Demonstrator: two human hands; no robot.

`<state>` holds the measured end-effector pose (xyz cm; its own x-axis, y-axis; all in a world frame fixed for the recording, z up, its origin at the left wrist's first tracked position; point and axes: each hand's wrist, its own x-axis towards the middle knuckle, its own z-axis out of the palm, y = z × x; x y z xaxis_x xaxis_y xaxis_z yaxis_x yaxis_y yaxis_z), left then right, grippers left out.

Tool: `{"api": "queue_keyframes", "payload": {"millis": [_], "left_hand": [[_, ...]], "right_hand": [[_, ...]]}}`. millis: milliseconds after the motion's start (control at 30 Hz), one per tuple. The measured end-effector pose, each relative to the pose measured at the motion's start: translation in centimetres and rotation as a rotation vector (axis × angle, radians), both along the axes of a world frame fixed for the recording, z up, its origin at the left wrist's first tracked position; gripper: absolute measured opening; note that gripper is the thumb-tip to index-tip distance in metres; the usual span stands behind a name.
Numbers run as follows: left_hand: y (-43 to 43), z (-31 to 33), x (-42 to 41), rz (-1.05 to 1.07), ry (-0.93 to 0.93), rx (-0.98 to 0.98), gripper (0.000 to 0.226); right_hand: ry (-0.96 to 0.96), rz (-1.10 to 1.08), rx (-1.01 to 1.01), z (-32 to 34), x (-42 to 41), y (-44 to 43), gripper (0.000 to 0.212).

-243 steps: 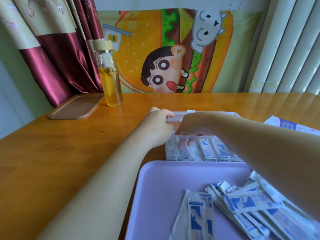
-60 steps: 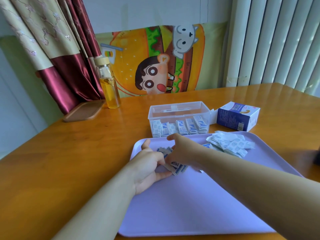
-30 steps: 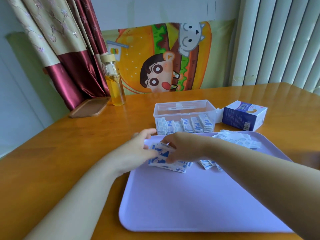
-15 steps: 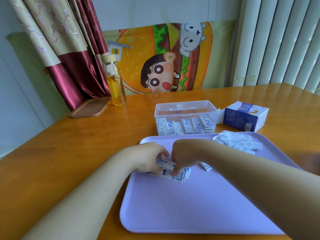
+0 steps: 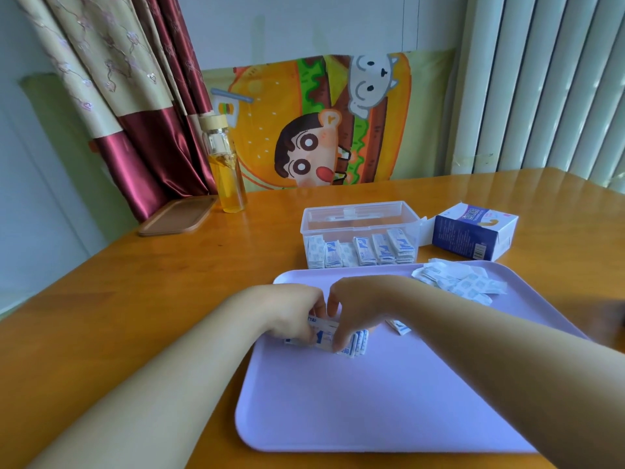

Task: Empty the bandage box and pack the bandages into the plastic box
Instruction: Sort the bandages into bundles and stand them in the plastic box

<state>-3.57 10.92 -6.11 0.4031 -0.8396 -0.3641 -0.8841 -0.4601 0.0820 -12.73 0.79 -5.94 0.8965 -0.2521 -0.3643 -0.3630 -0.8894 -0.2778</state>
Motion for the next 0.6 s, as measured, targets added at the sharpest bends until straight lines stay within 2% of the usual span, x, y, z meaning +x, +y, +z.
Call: {"api": "queue_keyframes", "payload": {"millis": [100, 233, 300, 600], "left_hand": [[0.5, -0.5, 0.1, -0.006, 0.005, -0.092, 0.019], [1.4, -1.6, 0.4, 0.088, 0.034, -0.547, 0.013], [1.7, -2.3, 0.5, 0.136, 0.032, -0.678, 0.012], [1.6, -4.5, 0.6, 0.081, 0.047, -0.579, 0.044]], "right_hand": [[-0.059, 0.023, -0.026, -0.4, -0.3, 0.0, 0.037], [-0.326, -0.043, -0.049, -0.8, -0.8, -0.7, 0.010], [-0.412, -0.112, -0.078, -0.9, -0.9, -1.1, 0.010], [-0.384, -0.105, -0.037, -1.7, -1.7, -2.3, 0.025]]}}
